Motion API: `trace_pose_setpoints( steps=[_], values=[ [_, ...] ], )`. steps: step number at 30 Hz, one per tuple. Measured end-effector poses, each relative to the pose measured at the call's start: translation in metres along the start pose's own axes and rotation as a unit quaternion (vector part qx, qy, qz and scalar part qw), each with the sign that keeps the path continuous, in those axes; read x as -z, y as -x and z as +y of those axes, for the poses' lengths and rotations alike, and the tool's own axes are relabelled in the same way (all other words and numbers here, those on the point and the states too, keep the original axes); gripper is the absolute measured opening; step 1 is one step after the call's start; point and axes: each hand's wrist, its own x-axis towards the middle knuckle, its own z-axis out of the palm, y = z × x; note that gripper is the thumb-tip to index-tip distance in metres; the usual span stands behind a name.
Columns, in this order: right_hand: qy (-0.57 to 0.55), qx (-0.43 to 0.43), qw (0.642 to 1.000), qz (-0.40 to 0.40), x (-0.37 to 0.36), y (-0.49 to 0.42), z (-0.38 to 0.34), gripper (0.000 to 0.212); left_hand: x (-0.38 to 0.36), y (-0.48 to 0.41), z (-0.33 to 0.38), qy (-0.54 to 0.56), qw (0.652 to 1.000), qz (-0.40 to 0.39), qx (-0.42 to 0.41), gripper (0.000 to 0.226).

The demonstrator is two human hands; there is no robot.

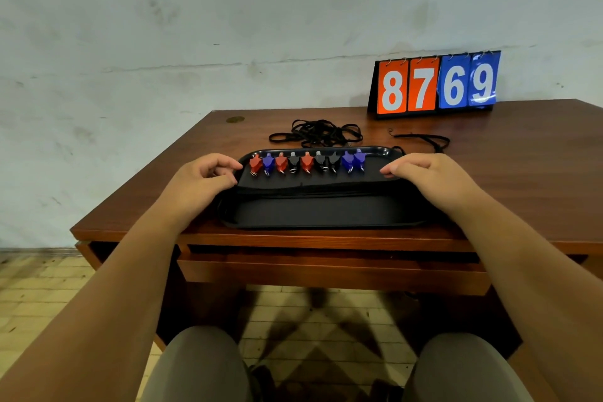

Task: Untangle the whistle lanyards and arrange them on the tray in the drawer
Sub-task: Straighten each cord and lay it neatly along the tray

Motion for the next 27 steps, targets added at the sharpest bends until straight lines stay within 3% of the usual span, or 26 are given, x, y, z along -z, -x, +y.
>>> trace_pose_setpoints(
  steps=[11,19,27],
  values=[
    [0.023,-0.011,1.000,0.016,0.000,0.003,-0.001,0.032,0.000,0.006,0.007,-0.007,1.000,-0.007,-0.006,0.029],
    [-0.102,-0.072,0.987,0.104,0.006,0.006,-0.008,0.030,0.000,0.011,0.017,0.029,0.998,0.048,0.011,0.019],
    [-0.181,-0.137,0.958,0.173,0.014,-0.004,-0.003,0.029,-0.006,0.011,0.044,-0.099,0.992,0.073,-0.034,0.015]
  ],
)
